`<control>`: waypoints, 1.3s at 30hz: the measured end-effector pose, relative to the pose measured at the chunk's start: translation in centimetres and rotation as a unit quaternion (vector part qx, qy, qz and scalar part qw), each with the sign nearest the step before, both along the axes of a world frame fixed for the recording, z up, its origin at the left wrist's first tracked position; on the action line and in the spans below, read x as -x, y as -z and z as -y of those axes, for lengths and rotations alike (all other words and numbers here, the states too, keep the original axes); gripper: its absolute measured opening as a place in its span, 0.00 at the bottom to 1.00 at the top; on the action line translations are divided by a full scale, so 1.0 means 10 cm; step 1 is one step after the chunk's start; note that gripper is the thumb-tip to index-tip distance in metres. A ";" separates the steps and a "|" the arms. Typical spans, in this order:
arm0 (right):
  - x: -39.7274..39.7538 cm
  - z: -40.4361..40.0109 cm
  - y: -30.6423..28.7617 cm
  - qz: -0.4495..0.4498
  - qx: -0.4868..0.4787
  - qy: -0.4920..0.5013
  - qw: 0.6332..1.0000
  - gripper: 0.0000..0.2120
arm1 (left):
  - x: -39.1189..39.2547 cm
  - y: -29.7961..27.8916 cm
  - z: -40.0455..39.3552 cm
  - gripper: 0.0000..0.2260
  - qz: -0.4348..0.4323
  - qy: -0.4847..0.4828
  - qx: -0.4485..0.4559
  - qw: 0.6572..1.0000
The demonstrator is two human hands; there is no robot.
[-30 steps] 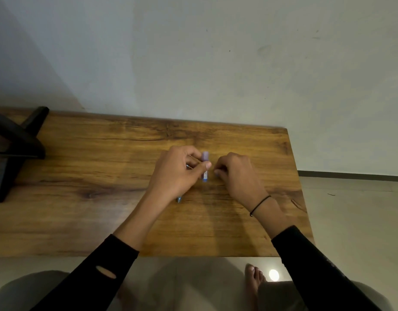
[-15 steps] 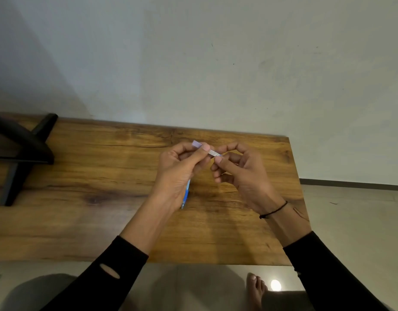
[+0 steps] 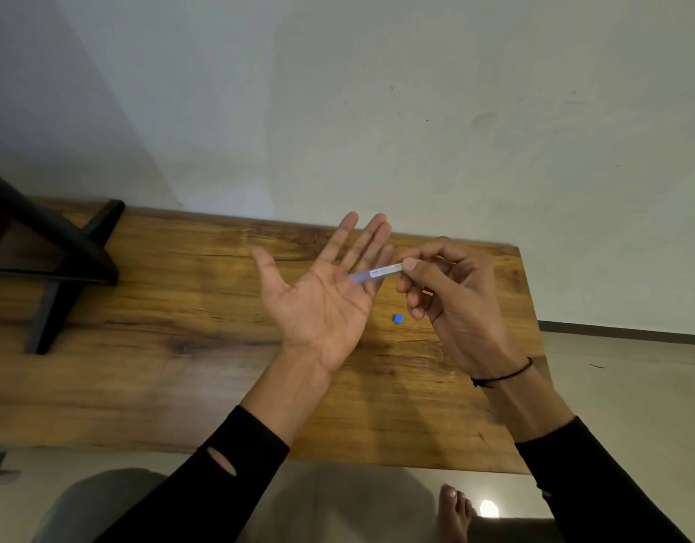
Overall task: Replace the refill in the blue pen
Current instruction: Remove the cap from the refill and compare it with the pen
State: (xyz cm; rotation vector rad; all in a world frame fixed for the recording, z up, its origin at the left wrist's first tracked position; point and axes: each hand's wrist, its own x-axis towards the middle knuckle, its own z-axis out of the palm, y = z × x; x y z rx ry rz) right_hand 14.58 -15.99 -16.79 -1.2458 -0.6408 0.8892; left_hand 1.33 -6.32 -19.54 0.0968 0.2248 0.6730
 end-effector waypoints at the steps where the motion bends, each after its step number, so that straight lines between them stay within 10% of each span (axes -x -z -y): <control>1: 0.02 0.00 0.00 0.026 0.001 0.003 1.000 0.04 | -0.01 -0.01 0.00 0.55 0.002 -0.006 -0.001 1.000; 16: 0.14 0.06 -0.08 0.227 -0.043 0.029 0.972 0.07 | -0.03 0.05 -0.04 0.55 -0.001 -0.036 -0.022 0.999; 39: 0.79 0.12 0.01 0.251 -0.085 0.088 0.960 0.04 | 0.26 -0.10 -0.44 0.54 0.063 -0.145 0.082 0.984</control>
